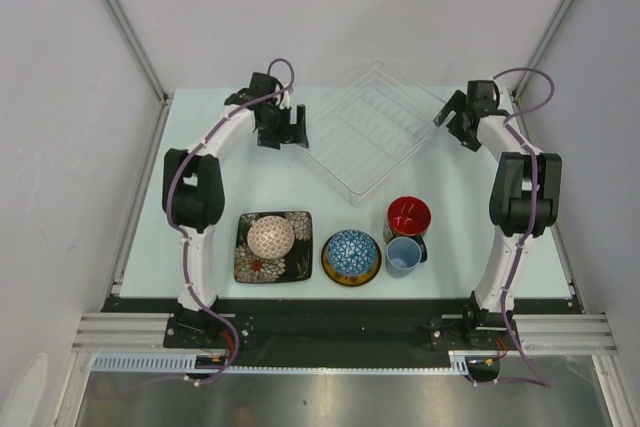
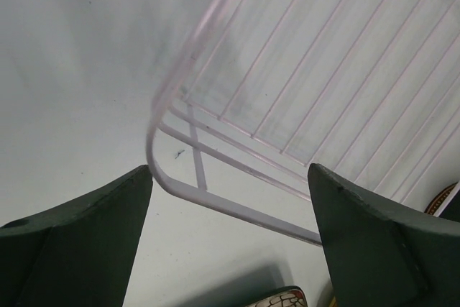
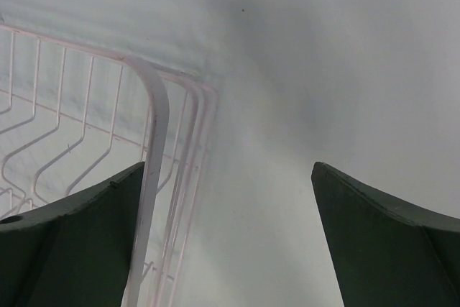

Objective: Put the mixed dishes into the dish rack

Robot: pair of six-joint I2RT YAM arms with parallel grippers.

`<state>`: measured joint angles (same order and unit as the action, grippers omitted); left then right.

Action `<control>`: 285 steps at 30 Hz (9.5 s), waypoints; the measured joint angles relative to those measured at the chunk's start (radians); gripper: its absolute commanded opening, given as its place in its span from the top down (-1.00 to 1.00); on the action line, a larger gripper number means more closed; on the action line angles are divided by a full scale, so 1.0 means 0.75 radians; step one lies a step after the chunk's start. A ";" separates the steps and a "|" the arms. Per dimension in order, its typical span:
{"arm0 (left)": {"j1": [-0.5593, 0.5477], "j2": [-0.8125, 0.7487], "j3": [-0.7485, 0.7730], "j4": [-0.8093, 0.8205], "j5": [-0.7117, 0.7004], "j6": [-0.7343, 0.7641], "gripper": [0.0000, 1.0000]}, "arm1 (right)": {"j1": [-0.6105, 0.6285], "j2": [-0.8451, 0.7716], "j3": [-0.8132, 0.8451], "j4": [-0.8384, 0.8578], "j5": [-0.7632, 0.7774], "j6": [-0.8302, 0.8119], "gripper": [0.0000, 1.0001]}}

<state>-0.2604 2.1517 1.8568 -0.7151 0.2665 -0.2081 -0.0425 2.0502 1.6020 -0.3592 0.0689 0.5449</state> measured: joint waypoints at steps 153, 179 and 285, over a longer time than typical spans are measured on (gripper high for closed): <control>0.212 -0.717 -0.002 -0.212 0.037 0.280 -0.62 | 0.503 -1.008 -0.344 -0.243 0.231 -0.238 -0.58; 0.265 -1.386 -1.087 -0.197 0.144 0.803 -0.90 | 1.160 -0.701 -0.452 -0.490 0.059 -0.349 -0.42; 0.546 -1.027 -0.900 0.023 0.339 0.637 -0.81 | 0.787 0.505 0.454 1.790 1.896 -2.604 1.00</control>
<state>0.1493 1.3811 1.1820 -0.6979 0.5209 0.2695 0.5480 2.4287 1.9423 0.9833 1.4910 -1.4078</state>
